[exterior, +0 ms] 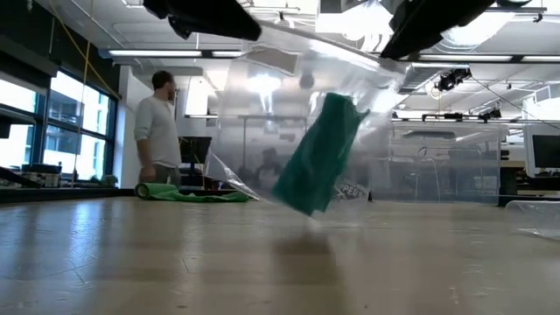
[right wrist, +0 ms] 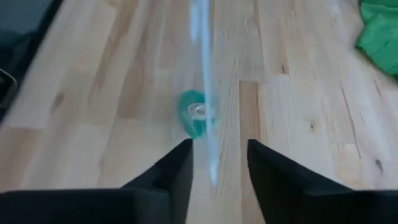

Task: Roll bandage
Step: Close the transparent zip bag

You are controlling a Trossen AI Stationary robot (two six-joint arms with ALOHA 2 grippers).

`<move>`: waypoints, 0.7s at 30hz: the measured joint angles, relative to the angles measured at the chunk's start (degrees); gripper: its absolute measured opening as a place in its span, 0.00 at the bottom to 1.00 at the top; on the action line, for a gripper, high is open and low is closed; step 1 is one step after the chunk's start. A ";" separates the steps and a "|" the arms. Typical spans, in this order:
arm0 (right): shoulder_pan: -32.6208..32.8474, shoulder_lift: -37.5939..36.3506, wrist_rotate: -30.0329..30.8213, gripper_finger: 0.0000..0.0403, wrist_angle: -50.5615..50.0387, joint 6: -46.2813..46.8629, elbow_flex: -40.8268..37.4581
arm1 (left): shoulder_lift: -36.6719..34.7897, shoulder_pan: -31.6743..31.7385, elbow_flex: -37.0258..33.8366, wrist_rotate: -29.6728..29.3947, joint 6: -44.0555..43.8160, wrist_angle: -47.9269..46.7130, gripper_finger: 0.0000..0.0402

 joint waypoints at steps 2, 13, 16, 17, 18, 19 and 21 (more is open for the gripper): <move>0.08 -1.41 -0.64 0.40 -0.34 1.55 0.00 | -1.69 -0.16 0.39 -2.01 -1.15 -5.14 0.00; 10.23 -6.23 5.29 0.42 1.30 2.46 0.00 | -8.27 -0.10 14.58 -3.76 -22.51 -61.01 0.00; 11.69 -6.02 7.75 0.42 1.84 2.44 0.00 | -6.24 -0.10 17.11 0.00 -30.11 -74.23 0.00; 12.01 -6.01 8.11 0.42 1.74 2.49 0.00 | -5.34 -0.11 17.06 1.81 -32.20 -76.35 0.00; 12.22 -6.01 8.48 0.42 1.78 2.66 0.00 | -4.12 -0.16 16.80 4.14 -33.50 -77.25 0.00; 12.31 -6.01 8.78 0.42 1.86 2.71 0.00 | -2.87 -0.28 16.33 6.69 -34.17 -76.83 0.00; 12.38 -6.01 9.79 0.42 1.90 2.75 0.00 | 0.49 -0.99 15.18 11.61 -34.52 -73.95 0.00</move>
